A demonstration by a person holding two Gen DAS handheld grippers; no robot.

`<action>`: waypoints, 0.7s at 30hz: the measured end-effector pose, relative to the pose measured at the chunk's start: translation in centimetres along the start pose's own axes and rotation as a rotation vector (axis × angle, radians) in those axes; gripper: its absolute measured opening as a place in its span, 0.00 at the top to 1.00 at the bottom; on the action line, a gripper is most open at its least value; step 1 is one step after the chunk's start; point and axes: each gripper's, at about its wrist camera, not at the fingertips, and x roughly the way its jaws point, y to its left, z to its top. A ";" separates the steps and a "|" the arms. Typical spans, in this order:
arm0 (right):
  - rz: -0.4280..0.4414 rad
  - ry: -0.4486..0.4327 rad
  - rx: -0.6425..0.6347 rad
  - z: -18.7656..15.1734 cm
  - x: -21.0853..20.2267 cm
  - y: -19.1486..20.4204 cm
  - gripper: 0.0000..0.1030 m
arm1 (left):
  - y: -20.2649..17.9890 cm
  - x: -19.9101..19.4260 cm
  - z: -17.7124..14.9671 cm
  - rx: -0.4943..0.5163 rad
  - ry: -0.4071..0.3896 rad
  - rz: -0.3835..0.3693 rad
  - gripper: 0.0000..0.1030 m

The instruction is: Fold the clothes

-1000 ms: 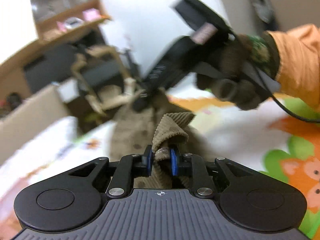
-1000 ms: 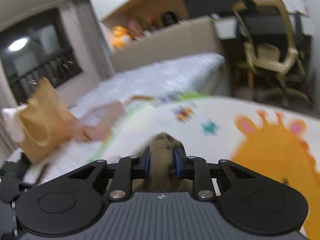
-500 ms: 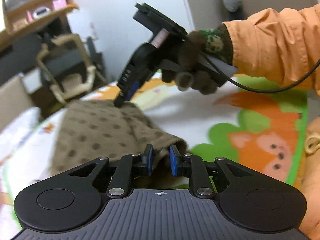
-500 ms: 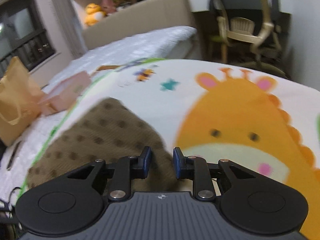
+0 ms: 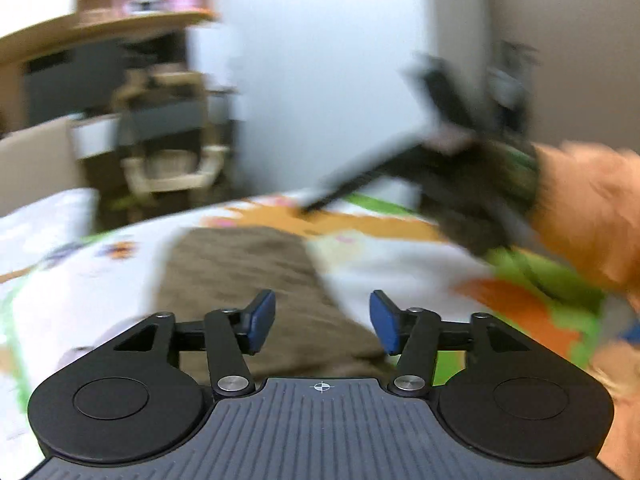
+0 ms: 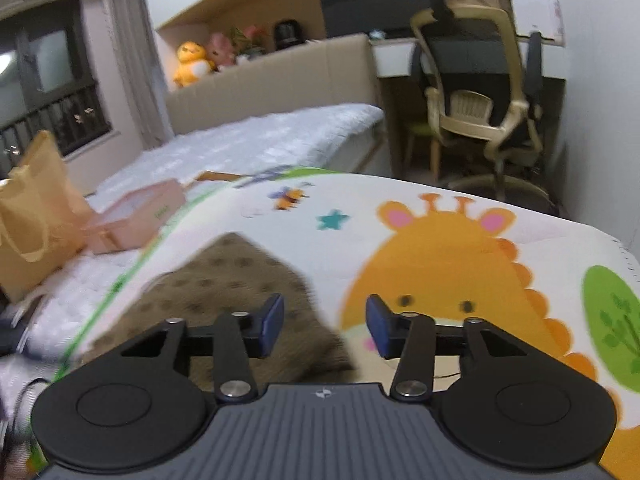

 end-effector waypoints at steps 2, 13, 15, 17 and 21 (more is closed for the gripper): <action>0.051 -0.002 -0.042 -0.9 -0.3 2.3 0.54 | 2.7 0.1 -0.2 -0.104 0.001 0.102 0.35; 0.111 0.191 -0.218 -4.9 2.0 7.3 0.37 | 5.5 4.8 -3.5 -0.163 0.175 0.303 0.34; 0.119 0.133 -0.206 -2.9 0.8 6.7 0.27 | 5.5 4.8 -3.4 -0.165 0.175 0.297 0.34; 0.090 0.073 -0.215 -0.8 0.5 6.5 0.19 | 5.5 4.8 -3.5 -0.173 0.172 0.292 0.34; 0.033 -0.001 -0.179 3.0 2.5 6.3 0.19 | 5.5 5.1 -3.7 -0.182 0.167 0.283 0.34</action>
